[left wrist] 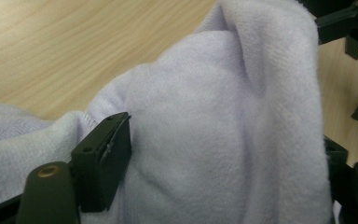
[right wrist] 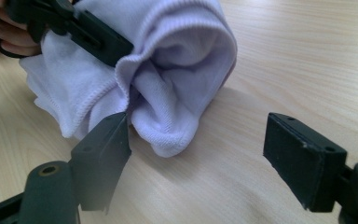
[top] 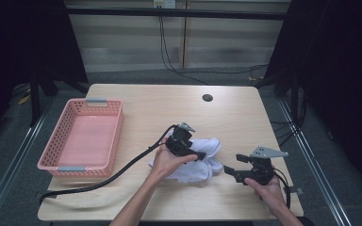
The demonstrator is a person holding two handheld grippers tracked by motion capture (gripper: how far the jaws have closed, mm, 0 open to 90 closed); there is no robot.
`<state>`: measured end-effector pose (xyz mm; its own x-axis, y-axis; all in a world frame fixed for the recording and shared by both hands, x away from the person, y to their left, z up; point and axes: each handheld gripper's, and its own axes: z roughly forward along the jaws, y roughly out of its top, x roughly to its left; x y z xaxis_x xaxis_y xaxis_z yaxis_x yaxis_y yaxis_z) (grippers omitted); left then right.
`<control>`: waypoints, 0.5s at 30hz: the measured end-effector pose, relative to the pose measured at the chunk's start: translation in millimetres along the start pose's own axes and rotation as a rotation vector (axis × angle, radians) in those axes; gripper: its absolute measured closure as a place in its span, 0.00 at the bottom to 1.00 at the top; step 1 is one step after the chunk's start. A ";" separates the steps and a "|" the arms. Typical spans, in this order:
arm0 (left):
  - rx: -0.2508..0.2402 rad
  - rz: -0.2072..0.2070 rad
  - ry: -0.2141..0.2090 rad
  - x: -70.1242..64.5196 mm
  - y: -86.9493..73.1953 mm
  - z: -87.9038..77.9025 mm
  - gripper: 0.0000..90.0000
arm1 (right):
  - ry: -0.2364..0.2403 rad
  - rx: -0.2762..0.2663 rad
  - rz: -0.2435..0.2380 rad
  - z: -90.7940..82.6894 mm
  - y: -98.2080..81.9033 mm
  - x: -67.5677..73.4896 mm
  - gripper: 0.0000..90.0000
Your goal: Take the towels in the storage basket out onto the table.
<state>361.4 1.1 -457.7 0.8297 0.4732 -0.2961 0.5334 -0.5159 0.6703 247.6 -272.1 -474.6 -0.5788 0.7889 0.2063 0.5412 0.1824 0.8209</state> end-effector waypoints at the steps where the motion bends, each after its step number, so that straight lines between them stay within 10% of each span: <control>1: -0.001 0.002 -0.008 0.1 0.5 -2.0 0.21 | 0.000 -0.001 0.002 0.0 0.0 -0.1 0.25; 8: -0.071 -0.045 -0.011 6.4 -4.0 -27.8 0.19 | 0.010 0.004 0.001 2.4 0.5 1.9 0.25; 15: -0.090 -0.006 -0.013 -3.5 -10.1 -45.6 0.21 | 0.026 0.001 -0.015 3.3 3.0 6.2 0.26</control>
<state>345.7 37.3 -432.4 0.8291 0.4661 -0.3088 0.5217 -0.4464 0.7270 247.7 -264.7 -472.6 -0.6027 0.7704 0.2077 0.5328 0.1948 0.8235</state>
